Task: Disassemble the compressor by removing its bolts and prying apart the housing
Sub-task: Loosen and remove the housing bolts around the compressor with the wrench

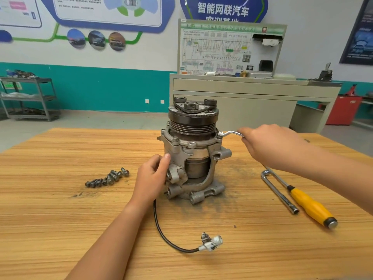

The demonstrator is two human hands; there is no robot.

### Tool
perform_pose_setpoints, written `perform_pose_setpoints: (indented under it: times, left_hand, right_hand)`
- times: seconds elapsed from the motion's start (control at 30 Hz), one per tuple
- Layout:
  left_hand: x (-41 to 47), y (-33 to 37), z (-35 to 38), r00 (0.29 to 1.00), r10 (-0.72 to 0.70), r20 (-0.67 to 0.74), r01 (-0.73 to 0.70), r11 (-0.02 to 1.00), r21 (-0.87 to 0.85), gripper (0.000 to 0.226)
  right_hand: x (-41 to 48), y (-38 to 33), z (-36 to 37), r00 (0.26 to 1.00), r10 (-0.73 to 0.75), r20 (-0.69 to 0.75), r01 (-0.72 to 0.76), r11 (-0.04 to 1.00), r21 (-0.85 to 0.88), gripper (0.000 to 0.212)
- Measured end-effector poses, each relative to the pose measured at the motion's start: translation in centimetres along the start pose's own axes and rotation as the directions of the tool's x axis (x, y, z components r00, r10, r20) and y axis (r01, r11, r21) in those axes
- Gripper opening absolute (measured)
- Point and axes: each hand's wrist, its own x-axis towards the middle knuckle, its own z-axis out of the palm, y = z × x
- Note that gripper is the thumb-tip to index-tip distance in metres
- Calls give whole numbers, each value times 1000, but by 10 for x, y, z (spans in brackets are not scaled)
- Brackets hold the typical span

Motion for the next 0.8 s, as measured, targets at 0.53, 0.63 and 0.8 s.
perform_pose_setpoints:
  times: [0.53,0.63,0.8]
  left_hand:
    - [1,0,1,1000,19,-21,-18,999,35,38]
    - [1,0,1,1000,20,-20,-19,999,30,38]
    - [2,0,2,1000,24,-17,-23,999,30,39]
  right_hand:
    - [0,-27,-37,980,-41,195,104,940,-325,9]
    - [-4,-30,-39,976,-42,213,116,931,-347,17]
    - [-6,-29,-43,971,-65,232,149,919,-365,25]
